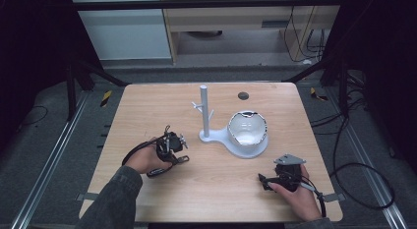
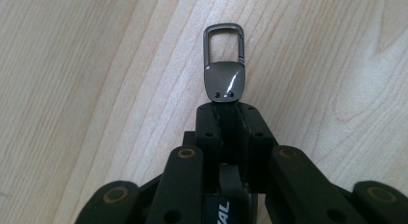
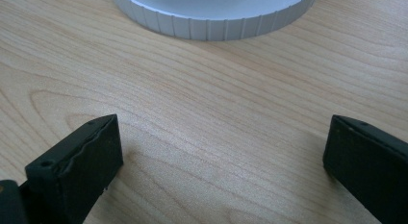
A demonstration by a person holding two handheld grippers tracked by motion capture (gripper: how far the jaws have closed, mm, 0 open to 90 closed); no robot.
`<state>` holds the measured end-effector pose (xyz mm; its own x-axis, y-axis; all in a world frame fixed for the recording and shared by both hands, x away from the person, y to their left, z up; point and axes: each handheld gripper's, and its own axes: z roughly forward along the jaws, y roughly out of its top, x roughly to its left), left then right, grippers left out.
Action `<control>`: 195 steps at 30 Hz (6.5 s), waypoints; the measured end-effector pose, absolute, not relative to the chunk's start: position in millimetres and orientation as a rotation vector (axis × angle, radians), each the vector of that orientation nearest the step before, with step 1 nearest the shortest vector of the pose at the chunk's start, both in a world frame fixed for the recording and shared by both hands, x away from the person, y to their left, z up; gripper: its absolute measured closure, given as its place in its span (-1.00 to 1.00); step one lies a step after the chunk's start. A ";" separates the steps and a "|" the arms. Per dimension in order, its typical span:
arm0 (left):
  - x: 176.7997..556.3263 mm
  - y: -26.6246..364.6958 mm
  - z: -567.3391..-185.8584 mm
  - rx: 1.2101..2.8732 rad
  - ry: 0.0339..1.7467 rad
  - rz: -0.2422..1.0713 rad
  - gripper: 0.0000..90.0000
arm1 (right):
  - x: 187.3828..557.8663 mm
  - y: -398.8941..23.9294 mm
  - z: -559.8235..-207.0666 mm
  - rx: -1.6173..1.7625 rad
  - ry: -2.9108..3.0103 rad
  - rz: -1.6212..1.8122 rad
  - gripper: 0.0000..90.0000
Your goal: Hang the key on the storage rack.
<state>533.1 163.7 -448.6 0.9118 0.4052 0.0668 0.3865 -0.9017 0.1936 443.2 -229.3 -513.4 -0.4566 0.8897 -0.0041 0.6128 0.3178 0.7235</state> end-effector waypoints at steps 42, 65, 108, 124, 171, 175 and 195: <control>451.6 225.1 -412.3 2.280 0.658 0.530 0.80 | 443.2 -228.6 -513.3 1.329 2.190 0.933 -0.99; 453.2 212.5 -404.9 2.154 0.725 0.599 0.80 | 443.6 -227.4 -513.1 1.345 2.179 0.925 -0.99; 503.1 194.6 -358.6 1.923 0.863 0.715 0.81 | 444.2 -226.1 -513.1 1.363 2.162 0.921 -0.99; 496.7 193.2 -339.2 1.858 0.831 0.734 0.81 | 444.9 -225.7 -513.2 1.365 2.165 0.924 -0.99; 505.0 155.7 -353.9 1.895 0.801 0.662 0.81 | 445.8 -224.6 -513.3 1.362 2.159 0.919 -0.99; 508.0 152.6 -356.4 1.899 0.807 0.654 0.81 | 445.8 -224.5 -513.3 1.362 2.158 0.919 -0.99; 521.8 141.3 -370.6 1.906 0.836 0.634 0.81 | 445.7 -224.2 -513.3 1.367 2.158 0.919 -0.99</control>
